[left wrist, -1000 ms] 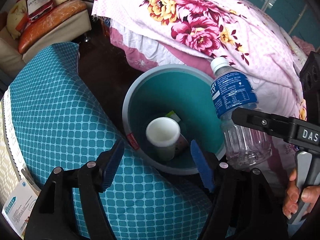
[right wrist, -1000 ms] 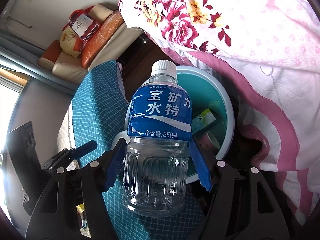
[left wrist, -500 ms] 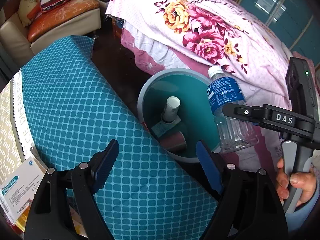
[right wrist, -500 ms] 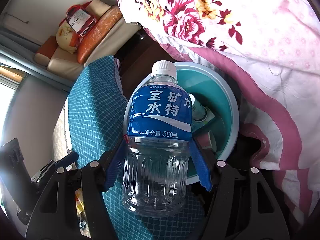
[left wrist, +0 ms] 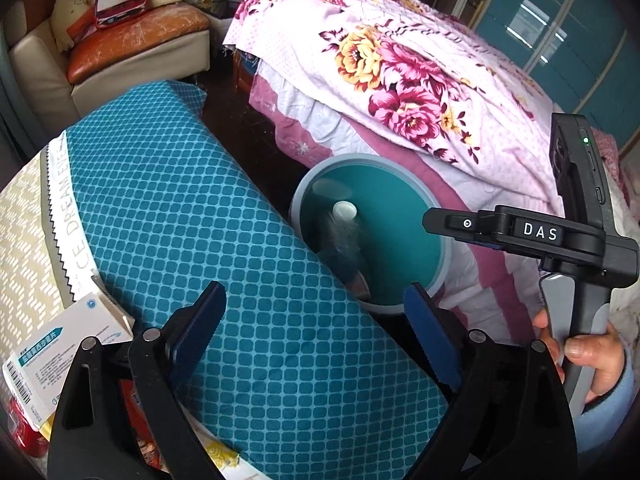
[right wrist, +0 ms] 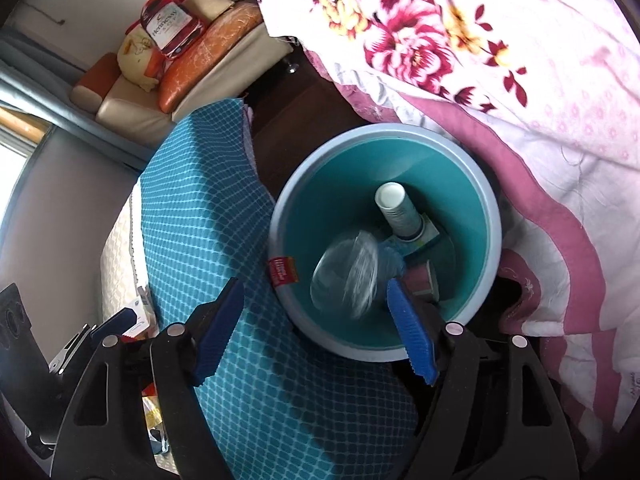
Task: Collect trash
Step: 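Carry both items over the teal bin and open both tools, then grasp the white medicine box with the left tool while the right tool grasps the Ovaltine wrapper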
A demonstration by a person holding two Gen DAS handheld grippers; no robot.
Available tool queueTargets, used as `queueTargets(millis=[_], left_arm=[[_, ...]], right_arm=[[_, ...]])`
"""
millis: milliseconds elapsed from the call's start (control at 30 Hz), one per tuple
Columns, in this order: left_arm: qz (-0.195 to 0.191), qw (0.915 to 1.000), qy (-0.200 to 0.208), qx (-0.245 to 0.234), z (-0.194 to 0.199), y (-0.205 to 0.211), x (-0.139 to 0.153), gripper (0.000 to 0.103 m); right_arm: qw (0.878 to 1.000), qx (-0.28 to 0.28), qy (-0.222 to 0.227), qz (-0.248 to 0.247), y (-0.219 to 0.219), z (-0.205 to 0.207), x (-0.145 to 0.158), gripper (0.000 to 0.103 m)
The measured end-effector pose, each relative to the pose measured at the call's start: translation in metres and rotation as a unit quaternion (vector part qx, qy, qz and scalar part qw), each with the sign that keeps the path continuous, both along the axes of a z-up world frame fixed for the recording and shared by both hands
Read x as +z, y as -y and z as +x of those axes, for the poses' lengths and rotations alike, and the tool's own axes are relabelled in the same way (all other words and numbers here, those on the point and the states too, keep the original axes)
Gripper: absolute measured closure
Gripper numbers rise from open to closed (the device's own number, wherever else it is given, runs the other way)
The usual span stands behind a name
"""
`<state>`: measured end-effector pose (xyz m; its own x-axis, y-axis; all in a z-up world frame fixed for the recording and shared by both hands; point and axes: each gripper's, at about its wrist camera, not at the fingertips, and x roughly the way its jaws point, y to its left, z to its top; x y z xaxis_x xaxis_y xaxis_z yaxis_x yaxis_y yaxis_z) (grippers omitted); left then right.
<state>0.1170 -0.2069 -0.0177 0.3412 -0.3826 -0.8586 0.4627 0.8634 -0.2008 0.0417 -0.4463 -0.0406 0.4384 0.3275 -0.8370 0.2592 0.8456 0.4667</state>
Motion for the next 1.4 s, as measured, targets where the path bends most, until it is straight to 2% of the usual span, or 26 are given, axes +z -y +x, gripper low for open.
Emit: queueTargets(millis=[133,333,567,833,1100,1400], left_arm=[[-0.008,0.9999,0.006,0.01,-0.007,-0.019,0.009,0.012],[-0.012,0.9992,0.022,0.031,-0.02,-0.055,0.024,0.011],[-0.017,0.9966,0.034,0.073,-0.037,-0.118,0.036,0.01],[-0.017,0.9908,0.03,0.131,-0.046,-0.19,0.03,0.01],[-0.028,0.9808,0.023,0.192,-0.05,-0.259,0.017,0.01],[-0.04,0.9694,0.008,0.242,-0.049,-0.316,0.003,0.01]], right_arm=[[1.0,0.009,-0.002,-0.001,-0.015,-0.001,0.008,0.027],[0.999,0.034,-0.004,0.001,-0.047,-0.003,0.018,0.026],[0.996,0.093,-0.009,-0.004,-0.106,-0.007,0.025,0.025],[0.987,0.157,-0.026,0.002,-0.175,-0.011,0.023,0.025],[0.978,0.207,-0.039,0.002,-0.239,-0.004,0.022,0.025],[0.971,0.235,-0.051,-0.01,-0.288,0.014,0.019,0.025]])
